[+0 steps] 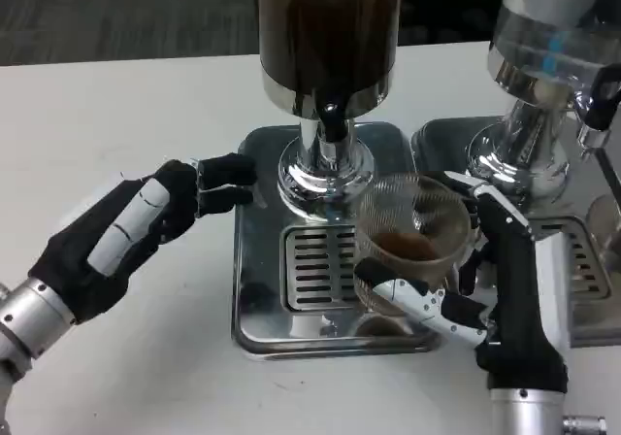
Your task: Grasp the cup under the faucet to collect the drink, then remove the cup.
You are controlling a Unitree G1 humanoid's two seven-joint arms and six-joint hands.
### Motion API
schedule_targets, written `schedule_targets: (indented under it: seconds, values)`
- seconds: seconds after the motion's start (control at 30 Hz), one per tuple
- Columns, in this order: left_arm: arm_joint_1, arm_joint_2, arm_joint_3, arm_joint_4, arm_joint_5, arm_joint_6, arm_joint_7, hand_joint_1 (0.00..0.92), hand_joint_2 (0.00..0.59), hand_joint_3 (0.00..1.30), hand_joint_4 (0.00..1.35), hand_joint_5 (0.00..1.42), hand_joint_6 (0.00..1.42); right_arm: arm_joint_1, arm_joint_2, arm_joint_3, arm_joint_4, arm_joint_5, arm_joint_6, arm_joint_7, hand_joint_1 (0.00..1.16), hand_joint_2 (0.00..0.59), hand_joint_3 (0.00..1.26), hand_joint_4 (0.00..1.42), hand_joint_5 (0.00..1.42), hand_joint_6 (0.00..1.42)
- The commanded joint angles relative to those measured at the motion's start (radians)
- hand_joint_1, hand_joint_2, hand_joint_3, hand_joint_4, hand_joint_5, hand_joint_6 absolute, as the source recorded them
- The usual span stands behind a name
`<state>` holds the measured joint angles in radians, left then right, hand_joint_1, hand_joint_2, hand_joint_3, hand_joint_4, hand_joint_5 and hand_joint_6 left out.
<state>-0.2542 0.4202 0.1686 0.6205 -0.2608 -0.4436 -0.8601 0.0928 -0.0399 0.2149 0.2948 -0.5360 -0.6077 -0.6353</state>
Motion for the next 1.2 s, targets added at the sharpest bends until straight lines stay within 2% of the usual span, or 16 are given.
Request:
schedule_targets:
  seconds: [0.03,0.23,0.43,0.6,0.9,1.2]
  values:
    - [0.063,0.027,-0.004,-0.096,-0.003,-0.030,-0.020,0.000,0.178,0.28,0.21,0.23,0.15,0.067,0.007,-0.006,-0.137,0.005,0.014,0.037,1.01,0.121,0.76,0.85,1.03,1.30]
    - [0.135,0.054,0.003,-0.212,-0.014,-0.043,-0.029,0.000,0.179,0.28,0.21,0.22,0.16,0.162,0.007,-0.014,-0.283,0.018,0.064,0.111,1.02,0.105,0.79,0.88,1.05,1.32]
    - [0.168,0.070,0.019,-0.270,-0.036,-0.032,-0.032,0.000,0.179,0.27,0.21,0.22,0.16,0.163,-0.001,-0.037,-0.261,0.027,0.061,0.126,1.03,0.108,0.81,0.89,1.07,1.32]
    - [0.227,0.100,0.017,-0.379,-0.021,-0.085,-0.043,0.000,0.175,0.27,0.20,0.22,0.16,0.181,-0.002,-0.044,-0.286,0.033,0.045,0.132,1.04,0.106,0.83,0.91,1.08,1.32]
    - [0.300,0.128,0.016,-0.498,-0.046,-0.096,-0.041,0.000,0.174,0.25,0.19,0.21,0.16,0.289,0.009,-0.040,-0.482,0.047,0.066,0.198,1.05,0.114,0.86,0.93,1.10,1.32]
    - [0.349,0.159,0.021,-0.583,-0.041,-0.149,-0.036,0.000,0.175,0.25,0.19,0.20,0.16,0.378,0.017,-0.049,-0.650,0.081,0.112,0.282,1.06,0.127,0.89,0.96,1.11,1.30]
